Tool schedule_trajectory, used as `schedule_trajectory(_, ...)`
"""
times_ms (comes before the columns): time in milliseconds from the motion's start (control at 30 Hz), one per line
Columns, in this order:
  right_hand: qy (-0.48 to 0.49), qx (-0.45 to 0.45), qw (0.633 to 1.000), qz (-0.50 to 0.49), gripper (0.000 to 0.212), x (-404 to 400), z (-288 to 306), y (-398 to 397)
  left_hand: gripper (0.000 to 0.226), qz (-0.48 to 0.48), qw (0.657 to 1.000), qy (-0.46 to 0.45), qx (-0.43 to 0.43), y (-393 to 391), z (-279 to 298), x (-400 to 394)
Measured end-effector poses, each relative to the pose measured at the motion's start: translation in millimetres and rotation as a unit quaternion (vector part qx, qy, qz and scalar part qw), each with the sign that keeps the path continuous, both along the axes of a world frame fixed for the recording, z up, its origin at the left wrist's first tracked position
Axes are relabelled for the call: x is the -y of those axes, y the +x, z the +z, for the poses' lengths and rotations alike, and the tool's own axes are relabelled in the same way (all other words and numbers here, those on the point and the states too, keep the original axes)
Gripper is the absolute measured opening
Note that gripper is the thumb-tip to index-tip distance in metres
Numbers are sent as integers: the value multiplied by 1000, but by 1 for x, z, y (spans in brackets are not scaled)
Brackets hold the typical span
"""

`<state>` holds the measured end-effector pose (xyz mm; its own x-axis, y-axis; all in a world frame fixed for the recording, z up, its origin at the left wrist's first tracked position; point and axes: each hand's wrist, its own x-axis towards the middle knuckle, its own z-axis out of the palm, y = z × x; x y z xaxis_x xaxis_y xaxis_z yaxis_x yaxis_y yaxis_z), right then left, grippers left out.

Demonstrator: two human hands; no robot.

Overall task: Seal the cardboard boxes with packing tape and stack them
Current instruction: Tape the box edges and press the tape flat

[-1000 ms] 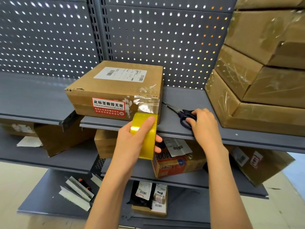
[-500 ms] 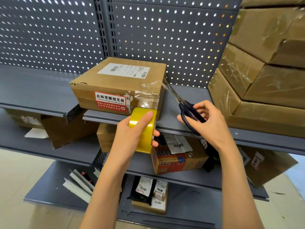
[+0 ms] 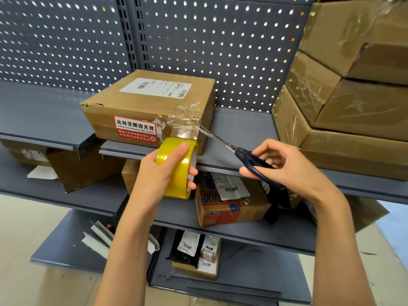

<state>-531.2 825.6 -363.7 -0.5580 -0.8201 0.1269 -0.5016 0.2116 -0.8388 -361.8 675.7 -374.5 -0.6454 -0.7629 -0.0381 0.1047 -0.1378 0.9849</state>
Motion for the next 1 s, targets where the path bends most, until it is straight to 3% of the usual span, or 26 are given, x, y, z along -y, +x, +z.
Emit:
schedule_trajectory(333,57,8,998,21,54,-6,-5,-6,21,23,1000,-8,-2,-1,-3,-2)
schedule_trajectory(533,91,1,994,57,69,10,12,-16,24,24,1000,-13,3,0,-4,-2)
schedule_trajectory(1000,145,16,983,115,62,45,37,-14,21,10,1000,-8,5,0,-3,-1)
